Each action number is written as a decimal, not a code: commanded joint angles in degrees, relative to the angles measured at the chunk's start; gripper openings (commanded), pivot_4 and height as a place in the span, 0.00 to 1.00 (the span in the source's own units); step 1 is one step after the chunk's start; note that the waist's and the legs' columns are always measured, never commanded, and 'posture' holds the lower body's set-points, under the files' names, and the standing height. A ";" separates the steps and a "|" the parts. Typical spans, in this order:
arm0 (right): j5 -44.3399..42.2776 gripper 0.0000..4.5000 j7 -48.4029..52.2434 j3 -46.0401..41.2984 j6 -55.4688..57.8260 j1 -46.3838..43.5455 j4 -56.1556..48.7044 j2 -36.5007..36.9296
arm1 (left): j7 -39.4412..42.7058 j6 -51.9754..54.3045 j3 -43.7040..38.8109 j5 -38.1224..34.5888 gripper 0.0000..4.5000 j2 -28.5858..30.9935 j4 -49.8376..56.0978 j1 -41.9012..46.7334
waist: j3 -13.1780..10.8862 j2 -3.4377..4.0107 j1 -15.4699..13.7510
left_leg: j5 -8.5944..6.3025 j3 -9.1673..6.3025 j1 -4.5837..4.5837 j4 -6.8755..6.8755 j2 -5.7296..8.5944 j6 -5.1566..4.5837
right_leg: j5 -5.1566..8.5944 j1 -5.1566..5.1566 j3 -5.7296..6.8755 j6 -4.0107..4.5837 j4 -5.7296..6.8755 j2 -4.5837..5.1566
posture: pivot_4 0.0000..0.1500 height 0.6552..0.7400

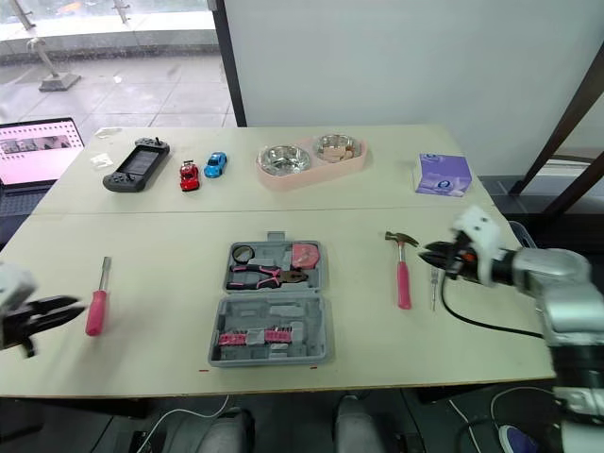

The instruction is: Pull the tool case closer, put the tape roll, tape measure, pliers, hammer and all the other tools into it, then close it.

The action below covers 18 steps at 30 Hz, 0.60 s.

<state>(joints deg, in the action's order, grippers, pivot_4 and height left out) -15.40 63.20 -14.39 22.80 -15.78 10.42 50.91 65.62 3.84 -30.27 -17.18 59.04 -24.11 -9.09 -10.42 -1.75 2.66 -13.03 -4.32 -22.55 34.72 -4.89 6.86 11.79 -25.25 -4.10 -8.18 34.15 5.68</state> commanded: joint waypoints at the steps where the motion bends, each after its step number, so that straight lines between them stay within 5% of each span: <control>1: -3.43 0.65 1.92 -6.94 -4.41 3.36 3.79 1.64 | -2.05 -4.05 -6.39 -0.46 0.68 1.68 -7.82 -1.11 | -0.02 -0.02 0.14 | 0.00 0.01 0.00 0.02 0.00 0.01 | -0.01 -0.01 -0.01 0.02 0.00 0.00 | 1.00 0.98; 4: -3.60 0.99 1.51 -10.14 -7.23 6.87 9.11 2.07 | -2.83 -7.42 -8.78 -0.56 1.00 1.80 -14.99 -2.02 | -0.02 -0.02 0.56 | -0.02 0.02 0.02 0.14 0.00 0.03 | -0.04 -0.04 -0.03 0.06 -0.04 0.01 | 1.00 0.98; 18: -2.43 0.99 -1.05 -8.90 -13.98 11.90 17.29 1.15 | -4.18 -15.84 -6.68 -0.30 1.00 0.29 -26.47 -1.28 | -0.02 -0.05 2.06 | -0.13 0.09 0.11 0.25 0.01 0.23 | -0.12 -0.11 -0.05 0.20 -0.07 0.05 | 1.00 0.98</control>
<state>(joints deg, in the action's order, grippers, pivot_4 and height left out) -16.85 62.33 -22.38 9.43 -3.77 29.36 52.08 61.68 -10.86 -36.67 -16.84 59.15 -50.55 -10.32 -10.44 -1.80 4.71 -13.16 -4.23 -22.44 34.97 -4.89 7.08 11.66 -25.35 -4.16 -7.98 34.07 5.73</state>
